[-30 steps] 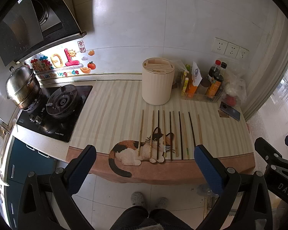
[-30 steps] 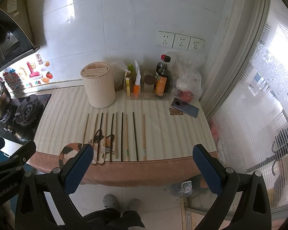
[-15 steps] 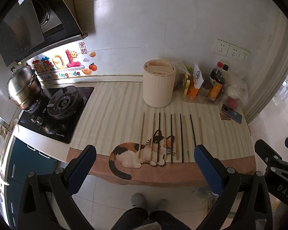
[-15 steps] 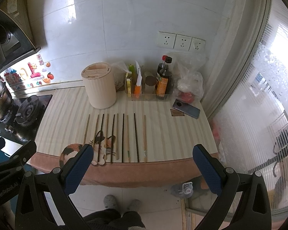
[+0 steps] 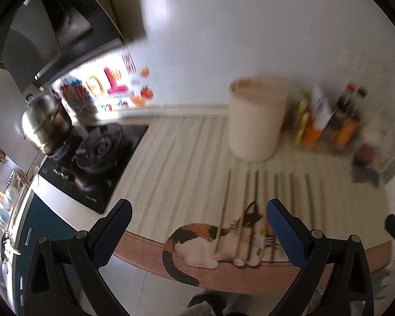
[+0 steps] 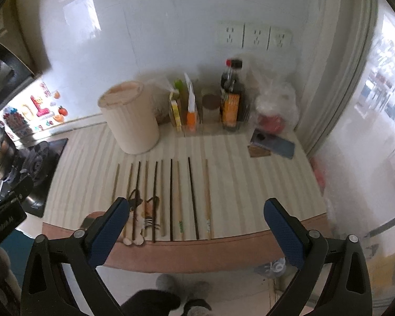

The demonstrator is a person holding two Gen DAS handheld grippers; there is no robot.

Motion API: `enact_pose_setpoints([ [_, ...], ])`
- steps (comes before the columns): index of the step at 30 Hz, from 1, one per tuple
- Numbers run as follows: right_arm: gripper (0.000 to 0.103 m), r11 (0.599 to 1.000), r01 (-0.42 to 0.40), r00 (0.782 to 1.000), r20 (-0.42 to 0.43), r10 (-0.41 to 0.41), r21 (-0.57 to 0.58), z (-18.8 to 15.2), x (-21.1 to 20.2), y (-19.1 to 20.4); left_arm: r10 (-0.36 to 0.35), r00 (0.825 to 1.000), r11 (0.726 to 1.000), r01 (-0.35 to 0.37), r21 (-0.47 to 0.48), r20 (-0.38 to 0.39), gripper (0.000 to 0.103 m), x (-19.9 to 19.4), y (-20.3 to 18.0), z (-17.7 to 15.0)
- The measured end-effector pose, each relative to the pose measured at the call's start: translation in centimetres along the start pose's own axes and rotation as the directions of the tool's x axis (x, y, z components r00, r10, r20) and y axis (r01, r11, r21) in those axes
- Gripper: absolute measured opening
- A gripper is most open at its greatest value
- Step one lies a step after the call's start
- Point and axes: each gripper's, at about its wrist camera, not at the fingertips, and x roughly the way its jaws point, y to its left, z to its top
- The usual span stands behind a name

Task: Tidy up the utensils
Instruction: 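Grasp a light wooden chopstick with the left tool while the right tool grasps another light wooden chopstick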

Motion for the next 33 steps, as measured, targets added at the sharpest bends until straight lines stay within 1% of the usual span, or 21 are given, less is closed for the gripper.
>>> enact_pose_setpoints([
  [2,0.084,1.0,-0.005,0.999,-0.05,0.005,0.008,0.2,3.5,-0.2,0.007,0.998,1.0,-0.006,0.021,-0.068,0.103,4.0,-0.2,0.2],
  [4,0.071,1.0,-0.021,0.995,-0.1,0.023,0.016,0.1,6.5,-0.3,0.016,0.991,0.999,-0.011,0.039,-0.136,0.103,7.8,-0.2,0.2],
  [5,0.069,0.999,-0.033,0.991,-0.125,0.036,0.021,0.1,8.2,-0.3,0.011,0.985,0.999,-0.003,0.045,-0.175,0.103,10.0,-0.2,0.2],
  [8,0.054,0.999,-0.042,0.976,-0.211,0.047,0.029,0.0,13.7,0.2,-0.03,0.954,0.998,0.047,0.049,-0.298,0.097,15.8,-0.3,-0.2],
  [9,0.051,0.999,-0.035,0.969,-0.244,0.043,0.035,0.0,15.8,0.4,-0.045,0.943,0.997,0.065,0.049,-0.329,0.091,17.4,-0.5,-0.3],
  [10,0.05,0.998,-0.034,0.962,-0.269,0.045,0.045,-0.1,17.4,0.6,-0.058,0.932,0.995,0.082,0.053,-0.358,0.085,19.0,-0.7,-0.4],
  [11,0.049,0.997,-0.037,0.953,-0.298,0.054,0.064,0.0,19.5,0.8,-0.072,0.917,0.993,0.102,0.056,-0.392,0.081,20.7,-1.1,-0.7],
  [12,0.047,0.996,-0.04,0.947,-0.315,0.062,0.074,-0.1,20.8,0.8,-0.091,0.898,0.99,0.127,0.056,-0.431,0.071,22.4,-1.5,-1.0],
  [13,0.047,0.996,-0.042,0.94,-0.336,0.066,0.078,-0.1,22.3,1.1,-0.106,0.886,0.988,0.145,0.053,-0.452,0.065,23.4,-1.8,-1.3],
  [15,0.047,0.997,-0.033,0.923,-0.381,0.059,0.075,0.0,25.4,1.8,-0.129,0.861,0.983,0.176,0.051,-0.493,0.062,25.3,-2.2,-1.7],
  [18,0.047,0.998,-0.023,0.897,-0.44,0.049,0.065,0.0,29.2,2.8,-0.151,0.837,0.976,0.21,0.054,-0.525,0.062,27.3,-2.9,-2.1],
  [19,0.047,0.998,-0.022,0.89,-0.454,0.048,0.063,0.1,30.3,3.1,-0.156,0.83,0.974,0.219,0.056,-0.535,0.056,27.8,-3.1,-2.2],
  [21,0.047,0.999,-0.005,0.877,-0.48,0.027,0.046,0.2,31.9,3.6,-0.166,0.821,0.969,0.238,0.064,-0.546,0.042,28.3,-3.3,-2.3],
  [23,0.047,1.0,0.016,0.866,-0.499,-0.004,0.019,0.3,33.6,4.0,-0.179,0.831,0.965,0.253,0.072,-0.527,0.036,28.1,-3.4,-2.1],
  [25,0.047,1.0,0.023,0.856,-0.516,-0.019,0.001,0.2,34.8,4.4,-0.185,0.837,0.958,0.271,0.097,-0.514,0.013,27.7,-3.7,-1.9],
  [27,0.047,1.0,0.026,0.843,-0.537,-0.027,-0.009,-0.1,35.9,4.8,-0.189,0.837,0.953,0.282,0.109,-0.514,0.006,27.3,-3.8,-1.9],
  [29,0.045,1.0,0.008,0.833,-0.553,-0.011,-0.008,-0.5,36.6,5.3,-0.194,0.837,0.95,0.29,0.114,-0.511,0.005,26.9,-3.8,-2.2],
  [30,0.041,1.0,0.003,0.835,-0.55,-0.006,-0.006,-0.6,36.6,5.3,-0.195,0.838,0.95,0.291,0.115,-0.51,0.005,26.6,-3.8,-2.5],
  [31,0.025,1.0,0.003,0.838,-0.546,-0.005,-0.005,-0.6,36.6,5.4,-0.195,0.838,0.949,0.292,0.116,-0.51,0.005,26.4,-3.8,-2.7],
  [32,0.012,1.0,0.006,0.838,-0.546,-0.005,0.0,-0.6,36.7,5.4,-0.196,0.838,0.949,0.293,0.117,-0.509,0.005,26.2,-3.8,-3.0],
  [33,0.007,0.999,0.038,0.82,-0.571,-0.036,-0.008,-1.1,37.0,5.3,-0.196,0.837,0.949,0.293,0.116,-0.51,0.005,26.1,-4.1,-2.9],
])
